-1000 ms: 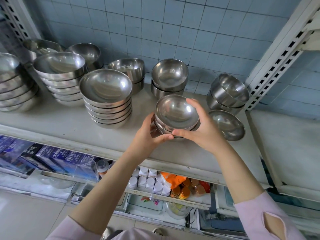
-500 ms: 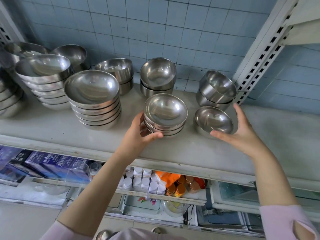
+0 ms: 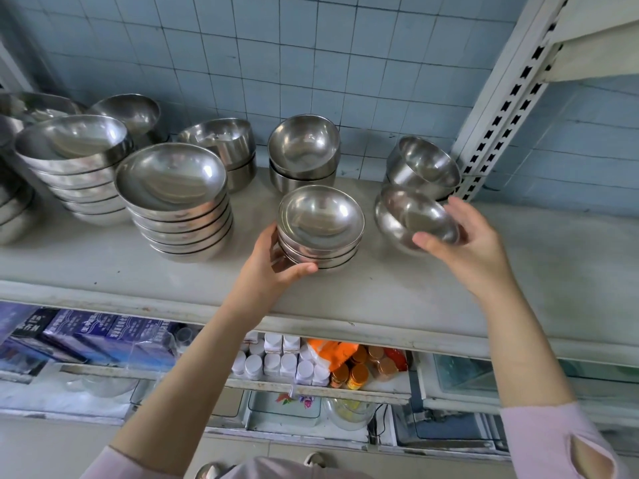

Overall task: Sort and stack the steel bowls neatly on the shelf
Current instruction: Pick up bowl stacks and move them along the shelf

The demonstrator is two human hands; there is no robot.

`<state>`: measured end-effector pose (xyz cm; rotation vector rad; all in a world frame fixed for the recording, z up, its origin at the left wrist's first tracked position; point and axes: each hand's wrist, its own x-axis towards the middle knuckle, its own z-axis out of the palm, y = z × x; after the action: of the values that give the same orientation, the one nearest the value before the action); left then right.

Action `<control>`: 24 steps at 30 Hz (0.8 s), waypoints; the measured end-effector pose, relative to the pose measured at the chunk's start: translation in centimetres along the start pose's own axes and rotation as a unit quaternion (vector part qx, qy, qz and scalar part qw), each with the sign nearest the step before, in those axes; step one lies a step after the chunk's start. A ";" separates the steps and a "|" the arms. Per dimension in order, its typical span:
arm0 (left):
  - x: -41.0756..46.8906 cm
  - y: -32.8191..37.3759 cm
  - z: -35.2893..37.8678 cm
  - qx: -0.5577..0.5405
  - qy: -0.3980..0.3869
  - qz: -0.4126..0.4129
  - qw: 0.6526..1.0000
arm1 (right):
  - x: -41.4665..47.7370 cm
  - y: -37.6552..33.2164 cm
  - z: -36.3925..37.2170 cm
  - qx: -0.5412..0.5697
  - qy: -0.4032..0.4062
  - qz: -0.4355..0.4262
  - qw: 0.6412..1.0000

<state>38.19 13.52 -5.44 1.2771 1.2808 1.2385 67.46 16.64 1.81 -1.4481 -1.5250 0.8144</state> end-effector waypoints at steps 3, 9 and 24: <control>0.0 0.0 0.0 0.003 0.002 0.000 1.000 | 0.5 -3.5 1.3 0.054 -0.002 -0.067 0.996; -0.1 0.1 0.1 0.011 0.003 0.010 1.000 | 0.9 -6.5 6.6 -0.038 -0.094 -0.109 0.989; -0.1 0.1 0.0 -0.002 0.012 0.000 1.000 | 1.5 -4.8 8.4 -0.047 -0.126 -0.115 0.984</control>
<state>38.20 13.41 -5.39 1.2632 1.2953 1.2599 57.85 18.39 2.85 -1.2398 -1.9057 0.8176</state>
